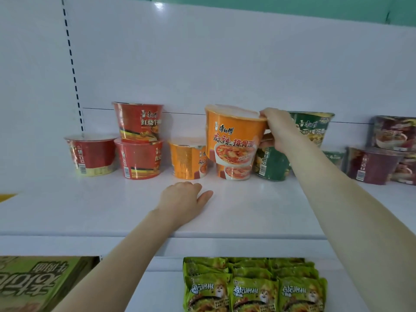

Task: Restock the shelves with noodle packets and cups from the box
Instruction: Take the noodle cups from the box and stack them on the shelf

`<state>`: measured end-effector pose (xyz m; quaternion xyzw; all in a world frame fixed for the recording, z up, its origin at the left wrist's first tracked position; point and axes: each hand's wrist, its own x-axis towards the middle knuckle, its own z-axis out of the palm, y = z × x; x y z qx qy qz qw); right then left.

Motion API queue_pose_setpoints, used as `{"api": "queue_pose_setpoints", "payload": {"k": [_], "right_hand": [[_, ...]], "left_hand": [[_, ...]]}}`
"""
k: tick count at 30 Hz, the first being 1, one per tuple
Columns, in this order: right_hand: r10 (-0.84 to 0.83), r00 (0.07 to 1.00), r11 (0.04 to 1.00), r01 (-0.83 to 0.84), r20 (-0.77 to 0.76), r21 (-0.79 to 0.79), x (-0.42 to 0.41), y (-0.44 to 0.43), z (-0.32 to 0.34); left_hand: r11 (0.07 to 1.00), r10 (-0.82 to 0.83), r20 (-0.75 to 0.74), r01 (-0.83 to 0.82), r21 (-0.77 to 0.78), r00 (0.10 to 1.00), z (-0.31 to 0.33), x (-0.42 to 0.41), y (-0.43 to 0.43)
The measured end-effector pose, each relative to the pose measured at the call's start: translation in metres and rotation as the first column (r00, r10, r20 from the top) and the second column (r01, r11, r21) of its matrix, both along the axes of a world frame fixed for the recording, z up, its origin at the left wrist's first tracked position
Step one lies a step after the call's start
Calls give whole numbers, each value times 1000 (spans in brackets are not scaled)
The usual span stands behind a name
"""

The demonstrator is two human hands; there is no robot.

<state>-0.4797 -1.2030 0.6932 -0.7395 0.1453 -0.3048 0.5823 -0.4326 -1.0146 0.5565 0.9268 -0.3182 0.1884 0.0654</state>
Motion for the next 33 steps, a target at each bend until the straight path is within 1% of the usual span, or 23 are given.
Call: {"api": "queue_pose_setpoints", "payload": {"k": [2, 4, 6, 14, 18, 26, 33], "right_hand": [[1, 1000, 1000, -1, 13, 6, 16, 3, 4], [10, 1000, 1000, -10, 23, -1, 32, 6, 9], [7, 999, 1000, -7, 33, -11, 47, 7, 14], [-1, 1000, 1000, 0, -18, -29, 92, 4, 23], [9, 999, 1000, -9, -46, -14, 105, 0, 24], [21, 998, 999, -20, -53, 31, 124, -11, 23], [11, 993, 1000, -7, -121, 27, 134, -16, 23]], "left_hand": [[1000, -11, -101, 13, 18, 995, -3, 7, -1], [999, -35, -174, 32, -19, 984, -7, 11, 0], [998, -50, -214, 39, -55, 976, -12, 15, 0], [998, -40, -225, 30, -50, 973, -13, 14, 2], [999, -34, -224, 25, -43, 974, -12, 14, 3], [999, -19, -252, 10, -37, 967, -8, 8, 3], [1000, 0, -284, -3, -8, 959, -1, 3, 2]]}}
